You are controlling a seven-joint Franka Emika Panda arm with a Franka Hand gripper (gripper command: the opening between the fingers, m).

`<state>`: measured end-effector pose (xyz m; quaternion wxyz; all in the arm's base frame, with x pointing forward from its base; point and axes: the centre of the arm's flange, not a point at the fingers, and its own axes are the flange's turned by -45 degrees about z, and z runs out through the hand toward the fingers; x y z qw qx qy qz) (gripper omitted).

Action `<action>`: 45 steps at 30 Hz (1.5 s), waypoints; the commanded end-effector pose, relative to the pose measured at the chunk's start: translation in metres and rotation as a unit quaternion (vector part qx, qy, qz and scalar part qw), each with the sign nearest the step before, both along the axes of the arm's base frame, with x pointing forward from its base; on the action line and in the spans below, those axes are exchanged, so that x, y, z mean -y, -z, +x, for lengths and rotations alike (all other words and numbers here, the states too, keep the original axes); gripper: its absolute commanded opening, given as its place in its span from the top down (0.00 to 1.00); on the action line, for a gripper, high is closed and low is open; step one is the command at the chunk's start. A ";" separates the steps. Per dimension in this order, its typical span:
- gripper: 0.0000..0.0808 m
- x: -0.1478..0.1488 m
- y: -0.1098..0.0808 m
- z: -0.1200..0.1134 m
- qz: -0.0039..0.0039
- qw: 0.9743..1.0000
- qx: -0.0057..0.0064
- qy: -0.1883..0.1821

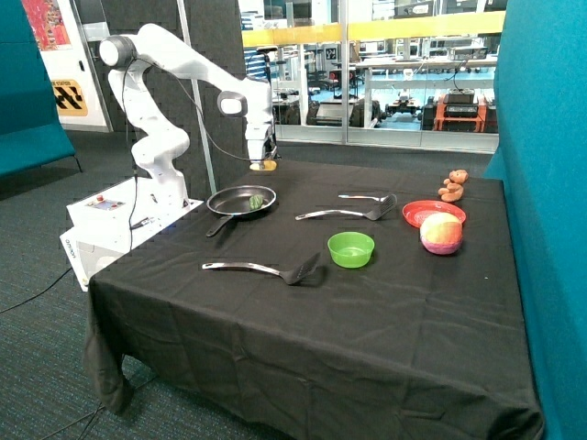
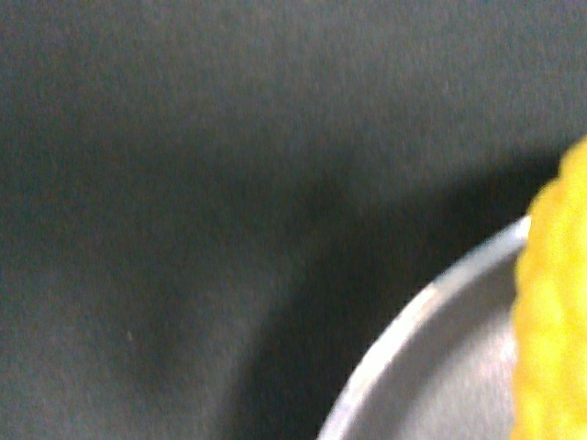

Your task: Cook the vegetables

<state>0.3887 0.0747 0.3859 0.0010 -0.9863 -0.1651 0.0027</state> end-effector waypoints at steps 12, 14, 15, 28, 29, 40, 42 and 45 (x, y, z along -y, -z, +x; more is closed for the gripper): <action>1.00 0.055 0.029 -0.048 -0.001 0.999 0.003 0.035; 1.00 0.065 0.035 -0.050 -0.001 0.999 0.003 0.048; 1.00 0.070 0.037 -0.049 -0.001 0.998 0.003 0.056; 1.00 0.111 0.051 -0.022 -0.001 0.994 0.003 0.111; 1.00 0.112 0.051 -0.022 -0.001 0.994 0.003 0.112; 1.00 0.131 0.061 -0.017 -0.001 0.992 0.003 0.126; 1.00 0.132 0.060 -0.013 -0.001 0.992 0.003 0.123; 0.70 0.133 0.058 -0.008 -0.001 0.994 0.003 0.106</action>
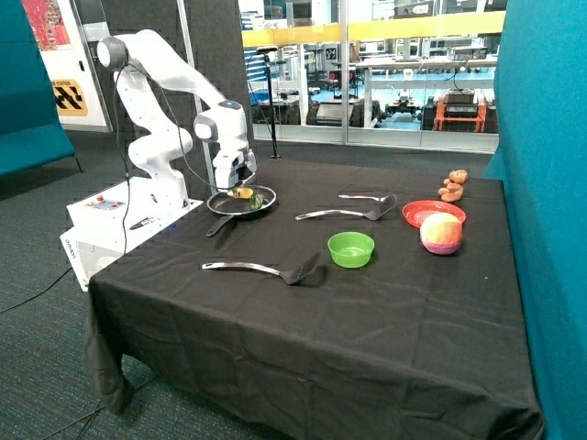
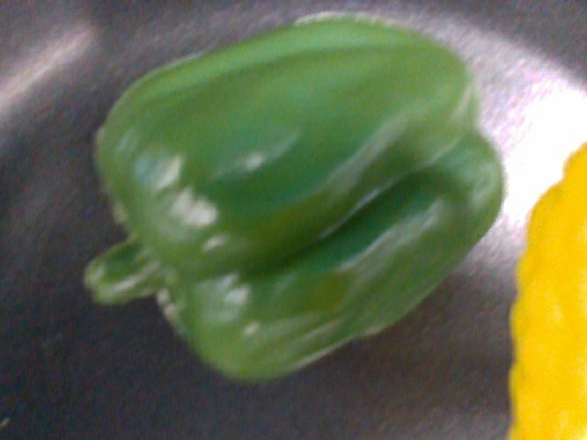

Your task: Cook the vegetables

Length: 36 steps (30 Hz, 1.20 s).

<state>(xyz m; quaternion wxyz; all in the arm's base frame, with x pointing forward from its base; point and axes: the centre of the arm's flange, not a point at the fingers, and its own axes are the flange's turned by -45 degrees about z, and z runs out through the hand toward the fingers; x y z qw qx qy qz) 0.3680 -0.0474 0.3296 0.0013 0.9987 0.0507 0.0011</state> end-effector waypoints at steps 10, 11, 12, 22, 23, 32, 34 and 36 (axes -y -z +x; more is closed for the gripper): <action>0.54 0.010 -0.003 0.015 0.001 1.000 -0.001 -0.029; 0.54 0.010 -0.003 0.015 0.001 1.000 -0.001 -0.030; 0.54 0.011 -0.004 0.015 0.001 1.000 -0.001 -0.030; 0.48 0.015 -0.007 0.006 0.001 1.000 -0.001 -0.030; 0.44 0.016 -0.007 0.006 0.001 1.000 -0.001 -0.025; 0.28 0.009 0.003 0.000 0.001 0.999 -0.001 -0.044; 0.29 0.006 0.008 -0.001 0.001 0.999 -0.001 -0.045; 0.29 0.003 0.011 -0.003 0.001 0.999 -0.001 -0.044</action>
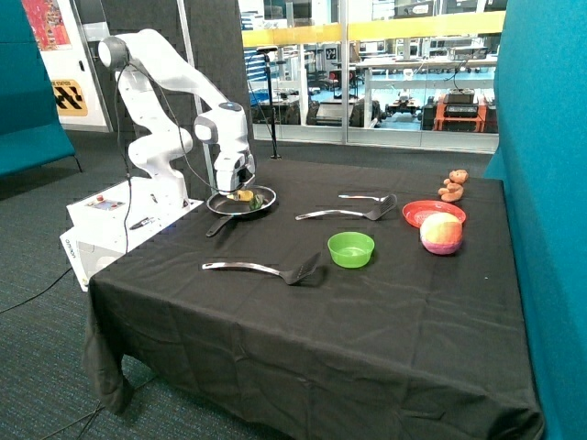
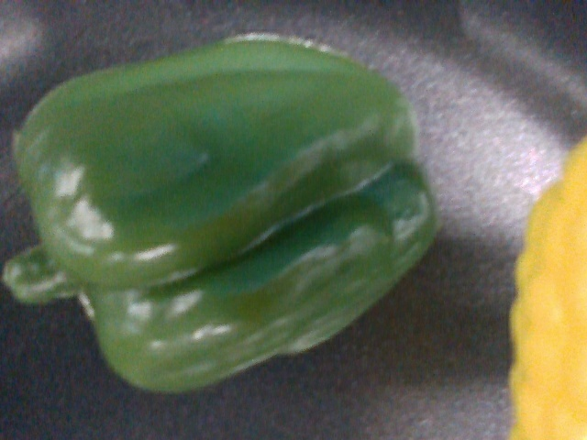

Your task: Cook the vegetables

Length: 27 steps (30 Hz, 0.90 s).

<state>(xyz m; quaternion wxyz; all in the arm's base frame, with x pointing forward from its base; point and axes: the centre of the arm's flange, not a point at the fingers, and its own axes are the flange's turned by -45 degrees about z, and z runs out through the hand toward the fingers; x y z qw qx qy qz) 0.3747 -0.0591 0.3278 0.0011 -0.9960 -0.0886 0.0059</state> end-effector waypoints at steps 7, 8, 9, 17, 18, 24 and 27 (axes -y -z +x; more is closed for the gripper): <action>0.23 -0.014 0.019 -0.009 -0.001 1.000 0.006 -0.004; 0.18 -0.015 0.018 -0.008 0.000 1.000 0.006 -0.005; 0.14 -0.016 0.018 -0.006 0.000 1.000 0.006 -0.006; 0.00 -0.032 0.011 0.005 0.000 1.000 0.006 -0.030; 0.00 -0.034 0.011 0.005 0.000 0.999 0.006 -0.033; 0.00 -0.039 0.011 0.002 0.000 0.999 0.006 -0.039; 0.00 -0.039 0.011 -0.001 0.000 0.999 0.006 -0.041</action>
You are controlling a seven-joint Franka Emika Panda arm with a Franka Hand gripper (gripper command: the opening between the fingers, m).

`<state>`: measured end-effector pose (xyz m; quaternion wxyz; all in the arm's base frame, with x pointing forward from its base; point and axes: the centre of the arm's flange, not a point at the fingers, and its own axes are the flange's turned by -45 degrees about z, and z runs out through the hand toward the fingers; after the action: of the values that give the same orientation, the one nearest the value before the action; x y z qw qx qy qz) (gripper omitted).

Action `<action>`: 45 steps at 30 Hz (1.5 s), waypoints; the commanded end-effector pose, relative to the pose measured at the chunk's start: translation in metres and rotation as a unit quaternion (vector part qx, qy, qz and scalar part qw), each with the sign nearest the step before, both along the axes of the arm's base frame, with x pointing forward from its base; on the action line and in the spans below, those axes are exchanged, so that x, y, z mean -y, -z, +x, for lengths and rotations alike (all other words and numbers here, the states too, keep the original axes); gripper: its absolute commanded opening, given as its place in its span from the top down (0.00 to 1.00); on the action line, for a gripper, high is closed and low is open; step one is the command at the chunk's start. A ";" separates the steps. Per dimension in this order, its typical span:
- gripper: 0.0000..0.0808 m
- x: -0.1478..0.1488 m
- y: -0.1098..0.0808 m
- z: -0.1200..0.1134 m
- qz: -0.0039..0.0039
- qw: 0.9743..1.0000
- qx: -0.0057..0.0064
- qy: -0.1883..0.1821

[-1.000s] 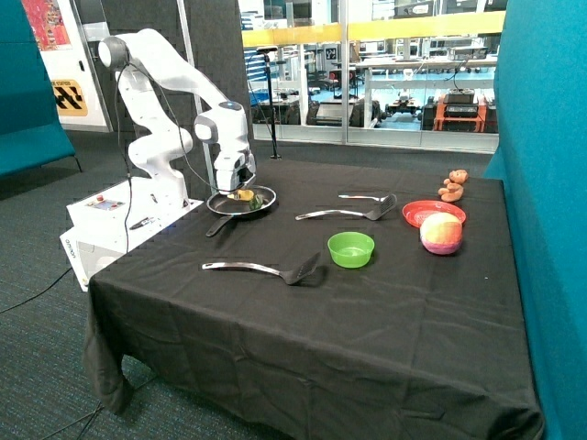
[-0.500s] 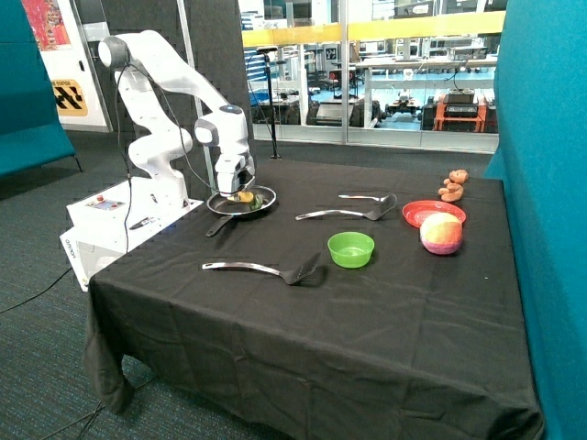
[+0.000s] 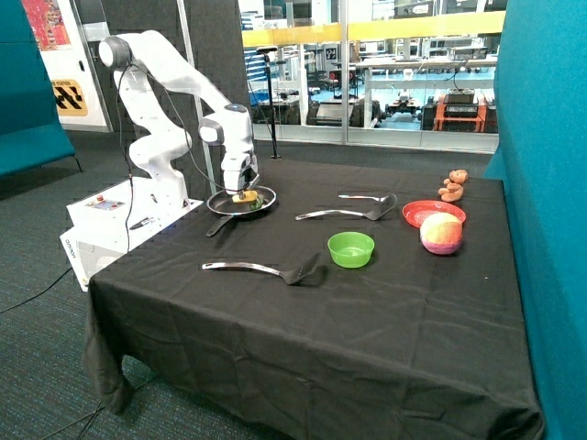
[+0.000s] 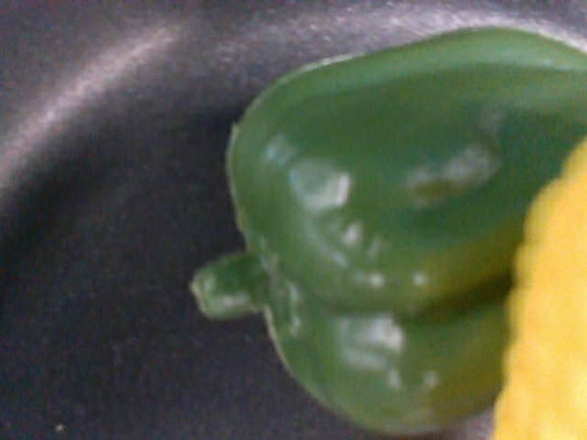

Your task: Cook the vegetables

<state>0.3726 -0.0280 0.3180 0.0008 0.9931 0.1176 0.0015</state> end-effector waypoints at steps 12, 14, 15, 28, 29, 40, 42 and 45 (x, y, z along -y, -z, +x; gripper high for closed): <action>0.00 -0.007 -0.005 0.001 0.001 1.000 -0.002 -0.013; 0.00 -0.005 -0.012 0.003 0.001 1.000 -0.002 -0.012; 0.00 -0.004 -0.016 0.004 0.001 1.000 -0.002 -0.014; 0.10 0.002 -0.034 0.005 0.001 1.000 -0.002 -0.018; 0.11 0.002 -0.035 0.005 0.001 1.000 -0.002 -0.019; 0.27 -0.002 -0.055 0.005 0.001 0.999 -0.002 -0.039; 0.28 -0.003 -0.058 0.006 0.001 0.999 -0.002 -0.045; 0.30 -0.005 -0.061 0.006 0.001 0.999 -0.002 -0.051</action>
<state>0.3777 -0.0271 0.3653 -0.0003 0.9886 0.1504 0.0008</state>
